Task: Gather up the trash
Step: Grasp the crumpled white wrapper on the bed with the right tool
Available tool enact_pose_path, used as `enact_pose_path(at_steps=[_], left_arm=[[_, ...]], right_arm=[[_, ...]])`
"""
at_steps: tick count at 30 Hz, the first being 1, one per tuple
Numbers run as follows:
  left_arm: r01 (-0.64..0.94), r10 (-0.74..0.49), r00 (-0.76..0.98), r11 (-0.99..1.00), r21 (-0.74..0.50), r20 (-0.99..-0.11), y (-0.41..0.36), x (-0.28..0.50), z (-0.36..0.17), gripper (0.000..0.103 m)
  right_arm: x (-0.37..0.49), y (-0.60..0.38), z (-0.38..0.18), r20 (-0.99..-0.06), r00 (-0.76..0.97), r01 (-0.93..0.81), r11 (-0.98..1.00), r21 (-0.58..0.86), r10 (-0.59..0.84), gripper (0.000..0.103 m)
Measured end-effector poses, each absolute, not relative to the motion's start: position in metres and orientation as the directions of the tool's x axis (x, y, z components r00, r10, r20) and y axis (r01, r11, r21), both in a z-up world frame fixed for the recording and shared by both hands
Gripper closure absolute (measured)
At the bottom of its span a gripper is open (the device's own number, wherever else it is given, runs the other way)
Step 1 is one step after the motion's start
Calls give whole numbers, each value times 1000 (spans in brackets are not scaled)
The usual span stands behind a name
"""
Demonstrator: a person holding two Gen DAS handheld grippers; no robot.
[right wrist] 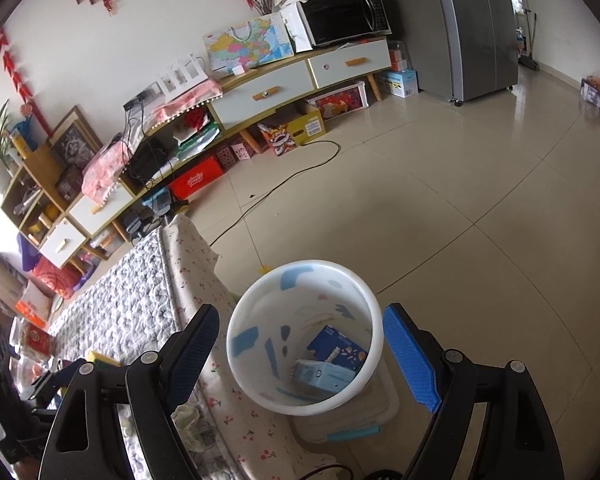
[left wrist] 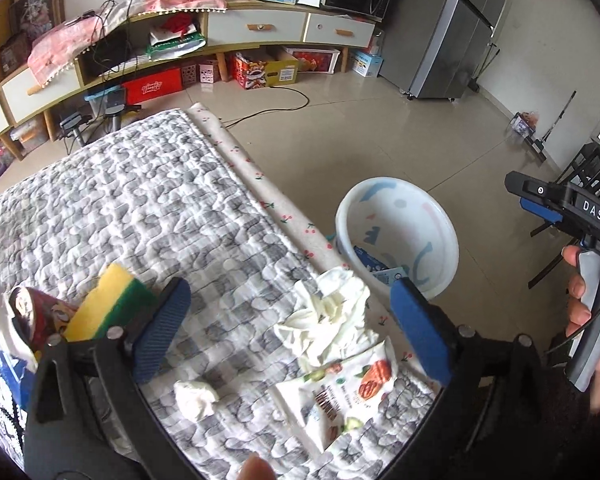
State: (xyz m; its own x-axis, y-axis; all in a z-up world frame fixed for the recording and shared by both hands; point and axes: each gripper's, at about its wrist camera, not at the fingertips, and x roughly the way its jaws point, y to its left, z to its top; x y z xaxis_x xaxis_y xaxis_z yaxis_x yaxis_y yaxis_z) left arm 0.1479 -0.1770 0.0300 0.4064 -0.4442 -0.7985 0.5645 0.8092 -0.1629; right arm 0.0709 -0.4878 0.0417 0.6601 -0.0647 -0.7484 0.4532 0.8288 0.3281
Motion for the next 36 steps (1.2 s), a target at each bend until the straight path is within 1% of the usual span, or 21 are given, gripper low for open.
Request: enact_pose_path(at_steps=[5,15,22,25,28,32,36], left_arm=[[507,-404,439,849,-150,-802,-128,143,31,1],[358,-274,513,930,-87,-813,-24,130,24,1],[219,-172,547,974,-59,-819,46,128,9,1],[170,-137,529,984,-54,-838,70,128,-3,1],[156,-146,493,985,-78,-858,85,123,-14,1],[179,-126,468,983,-46,-875,89,113,-23,1],[189,-135,434,980,-56,-891,92,104,-30,1]], right_arm=[[82,-457,43,-756,654,390,865,316,-19,18],[102,-393,41,-776,630,278,927,252,22,18],[118,-353,26,-810,580,211,946,245,80,17],[124,-342,21,-823,561,196,952,235,88,17],[128,-332,19,-831,550,180,959,219,86,17],[134,-321,14,-841,534,160,966,205,90,17],[140,-310,5,-863,495,135,972,191,101,17]])
